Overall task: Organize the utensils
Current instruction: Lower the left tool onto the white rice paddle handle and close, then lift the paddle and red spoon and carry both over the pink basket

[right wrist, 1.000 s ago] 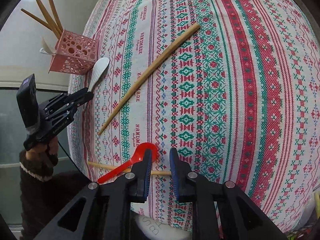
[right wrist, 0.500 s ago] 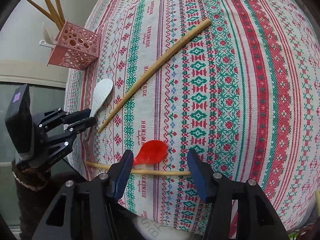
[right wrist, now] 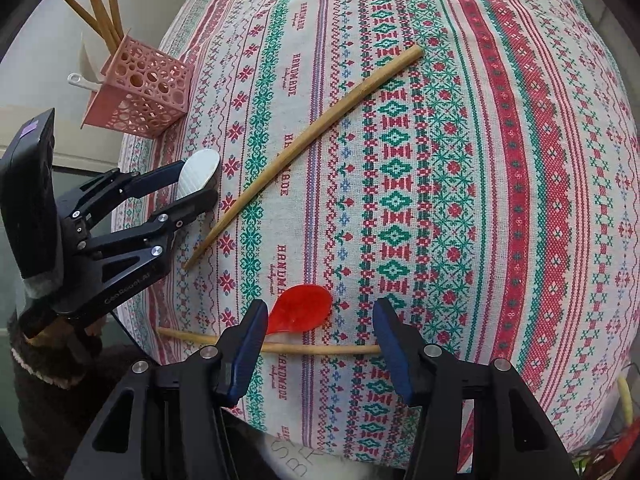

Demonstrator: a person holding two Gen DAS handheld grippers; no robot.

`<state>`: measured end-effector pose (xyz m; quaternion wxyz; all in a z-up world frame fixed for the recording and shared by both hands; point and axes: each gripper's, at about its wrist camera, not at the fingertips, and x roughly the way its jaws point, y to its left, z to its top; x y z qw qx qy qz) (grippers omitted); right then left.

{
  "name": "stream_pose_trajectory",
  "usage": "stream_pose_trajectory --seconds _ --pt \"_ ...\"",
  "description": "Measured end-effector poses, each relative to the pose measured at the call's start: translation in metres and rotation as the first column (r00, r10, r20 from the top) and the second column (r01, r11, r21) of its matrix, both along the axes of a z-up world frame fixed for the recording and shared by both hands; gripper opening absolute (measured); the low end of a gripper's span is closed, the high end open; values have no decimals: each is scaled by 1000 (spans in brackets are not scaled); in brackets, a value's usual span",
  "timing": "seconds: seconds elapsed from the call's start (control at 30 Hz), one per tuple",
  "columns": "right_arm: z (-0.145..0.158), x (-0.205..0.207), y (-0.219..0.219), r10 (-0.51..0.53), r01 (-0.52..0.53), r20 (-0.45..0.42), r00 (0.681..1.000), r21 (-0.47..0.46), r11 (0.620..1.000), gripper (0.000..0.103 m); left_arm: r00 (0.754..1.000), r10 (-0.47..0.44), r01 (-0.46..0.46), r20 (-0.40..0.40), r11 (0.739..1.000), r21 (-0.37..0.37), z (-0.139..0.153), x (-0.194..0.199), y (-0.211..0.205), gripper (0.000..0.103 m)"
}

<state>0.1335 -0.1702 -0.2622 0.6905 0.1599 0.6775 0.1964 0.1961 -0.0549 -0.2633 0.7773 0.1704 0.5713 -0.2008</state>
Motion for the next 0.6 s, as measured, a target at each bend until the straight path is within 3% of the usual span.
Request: stream_pose_trajectory --seconds 0.2,0.3,0.37,0.43,0.6 --pt "2 -1 -3 -35 37 -56 998 41 998 56 998 56 -56 -7 998 -27 -1 16 3 49" --pt "-4 3 4 -49 50 -69 996 17 999 55 995 97 -98 -14 994 -48 2 16 5 48" --pt "-8 2 18 -49 50 -64 997 3 999 53 993 116 -117 -16 992 -57 2 16 6 47" --pt "-7 3 30 -38 38 -50 998 5 999 43 993 118 -118 -13 991 -58 4 13 7 47" --pt "-7 9 51 -28 29 -29 999 34 999 37 996 94 -93 7 993 -77 16 -1 13 47"
